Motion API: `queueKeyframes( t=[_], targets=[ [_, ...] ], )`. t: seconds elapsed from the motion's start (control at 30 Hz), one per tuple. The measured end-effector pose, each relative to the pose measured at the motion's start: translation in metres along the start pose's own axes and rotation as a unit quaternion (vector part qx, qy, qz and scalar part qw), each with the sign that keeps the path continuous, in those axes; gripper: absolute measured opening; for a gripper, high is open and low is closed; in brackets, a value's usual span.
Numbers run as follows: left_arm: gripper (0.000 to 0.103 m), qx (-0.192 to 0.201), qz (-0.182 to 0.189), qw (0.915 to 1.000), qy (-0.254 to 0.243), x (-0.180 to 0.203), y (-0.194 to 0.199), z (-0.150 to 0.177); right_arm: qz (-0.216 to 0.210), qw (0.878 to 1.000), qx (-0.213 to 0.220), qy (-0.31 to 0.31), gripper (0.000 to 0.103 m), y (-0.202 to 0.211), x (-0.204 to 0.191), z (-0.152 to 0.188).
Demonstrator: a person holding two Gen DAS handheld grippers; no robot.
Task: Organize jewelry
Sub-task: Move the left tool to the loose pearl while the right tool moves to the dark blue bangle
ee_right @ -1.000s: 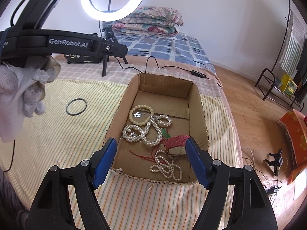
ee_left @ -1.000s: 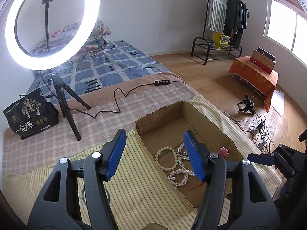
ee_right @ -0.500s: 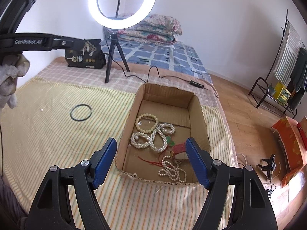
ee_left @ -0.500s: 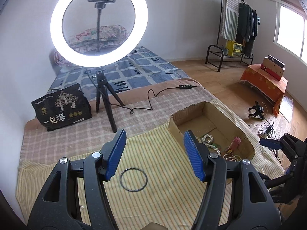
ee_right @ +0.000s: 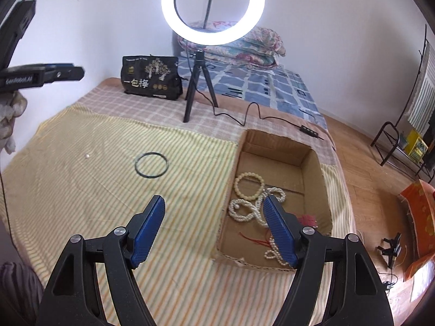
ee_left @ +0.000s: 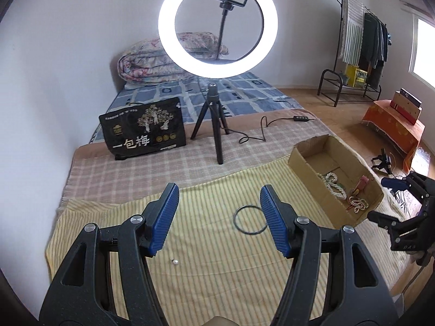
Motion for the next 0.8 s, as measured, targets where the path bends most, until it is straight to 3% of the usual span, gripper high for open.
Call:
queueKeyframes(
  t=[0.3,0.37,0.6,0.67,0.8],
  targets=[
    [0.064,-0.042,-0.018,0.9985,0.03,-0.056,-0.012,0.051,-0.041,0.999,-0.021,-0.007,0.08,-0.022,-0.026,-0.022],
    [0.054,-0.053,-0.017,0.9977,0.038,-0.064,-0.017,0.061,-0.054,0.998,-0.032,-0.016,0.08,-0.03,-0.029,-0.025],
    [0.046,-0.084,0.006,0.994,0.07,-0.077,-0.04,0.096,-0.086,0.994,-0.06,-0.039,0.08,-0.059,-0.04,-0.037],
    [0.04,-0.092,0.014,0.9924,0.081,-0.077,-0.047,0.104,-0.086,0.993,-0.068,-0.039,0.074,-0.069,-0.044,-0.041],
    [0.04,-0.108,0.027,0.9897,0.091,-0.075,-0.065,0.117,-0.098,0.99,-0.087,-0.045,0.06,-0.089,-0.05,-0.044]
  ],
)
Point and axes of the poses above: each gripper's, at about its wrist camera, not at the fingertips, and y roughly against the way its jaws point, x to its right, z to its underside, the point moved 6 cm from there along -y, roughly the way its jaws point, and after that the axes turned 8 degrees about -x, right-handed, at the moved point
